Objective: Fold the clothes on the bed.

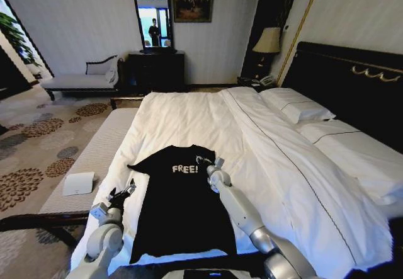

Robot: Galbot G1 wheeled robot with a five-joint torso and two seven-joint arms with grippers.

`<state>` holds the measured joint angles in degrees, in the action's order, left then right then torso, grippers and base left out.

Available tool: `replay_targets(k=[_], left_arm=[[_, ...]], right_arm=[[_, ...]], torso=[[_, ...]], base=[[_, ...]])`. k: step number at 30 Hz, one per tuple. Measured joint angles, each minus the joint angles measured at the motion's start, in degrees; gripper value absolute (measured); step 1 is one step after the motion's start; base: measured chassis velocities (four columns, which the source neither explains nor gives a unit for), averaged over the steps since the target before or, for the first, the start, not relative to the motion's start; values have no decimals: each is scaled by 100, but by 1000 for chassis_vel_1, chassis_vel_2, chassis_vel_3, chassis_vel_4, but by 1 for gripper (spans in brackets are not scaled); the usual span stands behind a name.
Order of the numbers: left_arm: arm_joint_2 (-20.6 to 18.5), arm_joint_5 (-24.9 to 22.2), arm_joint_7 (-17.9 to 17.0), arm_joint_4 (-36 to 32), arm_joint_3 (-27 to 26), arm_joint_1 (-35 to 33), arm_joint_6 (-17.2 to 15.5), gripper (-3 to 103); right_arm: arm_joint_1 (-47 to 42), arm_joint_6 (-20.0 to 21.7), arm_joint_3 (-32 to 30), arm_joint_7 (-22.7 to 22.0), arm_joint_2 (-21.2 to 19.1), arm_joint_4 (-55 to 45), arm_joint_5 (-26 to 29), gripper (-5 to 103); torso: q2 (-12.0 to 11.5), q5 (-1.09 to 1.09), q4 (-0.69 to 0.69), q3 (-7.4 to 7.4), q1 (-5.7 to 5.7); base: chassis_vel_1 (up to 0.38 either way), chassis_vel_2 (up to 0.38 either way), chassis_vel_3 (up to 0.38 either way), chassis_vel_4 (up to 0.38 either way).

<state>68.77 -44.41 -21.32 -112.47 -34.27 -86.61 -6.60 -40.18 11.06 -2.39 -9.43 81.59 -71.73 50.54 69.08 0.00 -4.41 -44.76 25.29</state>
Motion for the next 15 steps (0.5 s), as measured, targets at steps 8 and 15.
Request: replay_targets(k=[8, 15], left_arm=[[40, 12, -3, -27, 18, -46, -4, 100], [57, 60, 24, -19, 166, -61, -3, 100]], right_arm=[[-463, -148, -685, 2, -288, -523, -450, 82], [-856, -536, -1226, 254, -628, -62, -1564, 99]], torso=[[1, 1, 0, 0, -1], [1, 1, -2, 0, -1]], base=[[0, 0, 0, 0], [0, 0, 0, 0]])
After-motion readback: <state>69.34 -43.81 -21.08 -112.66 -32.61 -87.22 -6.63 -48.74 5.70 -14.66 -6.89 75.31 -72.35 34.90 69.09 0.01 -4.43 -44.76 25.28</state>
